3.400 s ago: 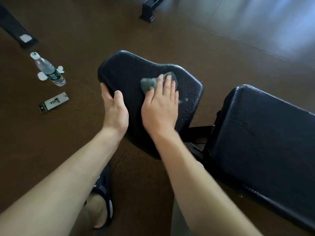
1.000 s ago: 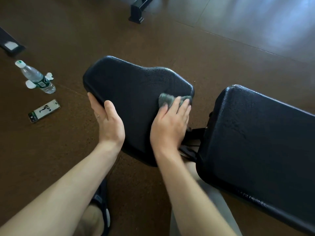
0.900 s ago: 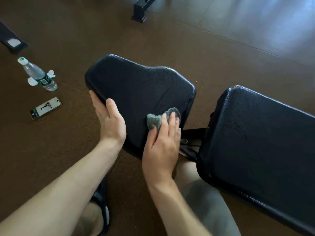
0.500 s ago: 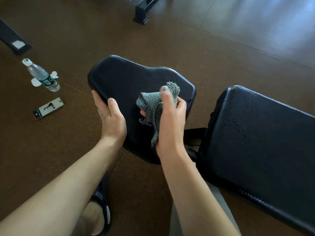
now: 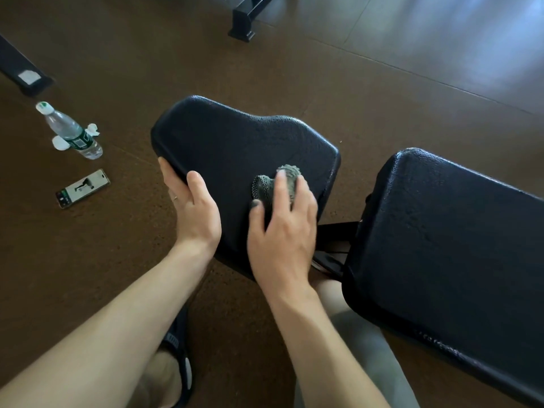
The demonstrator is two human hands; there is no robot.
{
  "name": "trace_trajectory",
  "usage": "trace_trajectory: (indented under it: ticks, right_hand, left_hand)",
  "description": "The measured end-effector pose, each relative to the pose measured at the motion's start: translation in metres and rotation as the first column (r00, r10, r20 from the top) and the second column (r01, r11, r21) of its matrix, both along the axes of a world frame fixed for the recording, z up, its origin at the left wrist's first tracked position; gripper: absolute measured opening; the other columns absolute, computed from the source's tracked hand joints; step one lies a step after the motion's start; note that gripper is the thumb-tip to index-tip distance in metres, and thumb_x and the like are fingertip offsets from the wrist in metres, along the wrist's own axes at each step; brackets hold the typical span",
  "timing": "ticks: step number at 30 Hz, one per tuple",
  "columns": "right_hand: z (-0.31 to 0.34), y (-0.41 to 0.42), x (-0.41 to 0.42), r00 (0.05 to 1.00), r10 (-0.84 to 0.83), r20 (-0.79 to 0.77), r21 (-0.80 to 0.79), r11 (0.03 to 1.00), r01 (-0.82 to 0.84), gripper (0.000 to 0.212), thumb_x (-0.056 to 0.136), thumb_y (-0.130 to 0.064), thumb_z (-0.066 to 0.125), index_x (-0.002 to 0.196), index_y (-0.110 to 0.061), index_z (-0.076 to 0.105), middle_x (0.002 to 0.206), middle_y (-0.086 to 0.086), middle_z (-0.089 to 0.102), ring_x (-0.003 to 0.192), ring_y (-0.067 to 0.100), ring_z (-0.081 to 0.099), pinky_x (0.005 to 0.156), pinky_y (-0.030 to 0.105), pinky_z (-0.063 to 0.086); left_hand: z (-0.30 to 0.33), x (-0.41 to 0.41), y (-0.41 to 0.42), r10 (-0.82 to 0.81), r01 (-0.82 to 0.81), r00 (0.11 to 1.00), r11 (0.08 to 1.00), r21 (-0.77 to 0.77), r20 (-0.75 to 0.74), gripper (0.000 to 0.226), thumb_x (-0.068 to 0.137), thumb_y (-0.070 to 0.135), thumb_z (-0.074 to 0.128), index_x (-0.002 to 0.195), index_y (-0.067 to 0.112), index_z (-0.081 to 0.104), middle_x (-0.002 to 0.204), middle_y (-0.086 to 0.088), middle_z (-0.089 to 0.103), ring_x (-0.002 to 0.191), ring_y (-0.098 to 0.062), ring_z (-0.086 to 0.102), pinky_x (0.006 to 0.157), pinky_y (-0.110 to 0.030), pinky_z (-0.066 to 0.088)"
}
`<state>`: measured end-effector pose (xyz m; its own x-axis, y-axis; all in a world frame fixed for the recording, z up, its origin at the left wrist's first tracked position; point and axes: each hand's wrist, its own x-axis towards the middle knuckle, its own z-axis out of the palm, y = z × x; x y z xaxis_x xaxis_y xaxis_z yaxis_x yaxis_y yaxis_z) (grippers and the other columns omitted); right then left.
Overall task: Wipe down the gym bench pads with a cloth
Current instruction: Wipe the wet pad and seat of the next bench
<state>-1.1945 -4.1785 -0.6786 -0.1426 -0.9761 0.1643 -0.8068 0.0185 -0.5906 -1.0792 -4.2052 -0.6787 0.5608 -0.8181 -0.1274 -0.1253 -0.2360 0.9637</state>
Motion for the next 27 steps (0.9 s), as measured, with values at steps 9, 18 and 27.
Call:
trace_trajectory:
  ticks: [9, 18, 27]
  right_hand:
    - [0.003, -0.082, 0.010, 0.996, 0.023, 0.089, 0.044, 0.999, -0.027, 0.041, 0.108, -0.032, 0.042, 0.147, -0.027, 0.053, 0.166, 0.009, 0.027, 0.153, 0.027, 0.020, 0.126, 0.043, 0.016]
    - [-0.010, -0.110, -0.027, 0.886, -0.439, 0.149, 0.256, 0.883, 0.395, 0.047, 0.109, -0.030, 0.033, 0.155, -0.023, 0.040, 0.166, 0.010, 0.022, 0.150, 0.029, 0.024, 0.123, 0.042, 0.020]
    - [-0.025, 0.063, 0.007, 0.932, -0.260, 0.253, 0.159, 0.961, 0.225, 0.050, 0.109, -0.023, 0.038, 0.159, -0.018, 0.031, 0.170, 0.003, 0.008, 0.156, 0.017, 0.009, 0.119, 0.016, 0.001]
  left_hand:
    - [0.004, -0.001, 0.000, -0.006, 0.006, 1.000, 1.000, 0.030, 0.007, 0.059, 0.112, 0.035, 0.021, 0.163, 0.028, -0.009, 0.172, 0.001, -0.001, 0.155, -0.016, 0.013, 0.109, -0.019, 0.017]
    - [0.007, -0.005, 0.003, -0.001, 0.000, 1.000, 0.999, 0.043, 0.004, 0.059, 0.112, 0.037, 0.021, 0.163, 0.030, -0.009, 0.172, 0.006, -0.004, 0.155, -0.012, 0.011, 0.109, -0.017, 0.014]
    - [0.008, -0.005, 0.004, -0.015, 0.015, 1.000, 0.999, 0.037, 0.004, 0.059, 0.112, 0.035, 0.020, 0.163, 0.028, -0.010, 0.171, 0.007, -0.005, 0.144, 0.002, 0.012, 0.100, -0.005, 0.015]
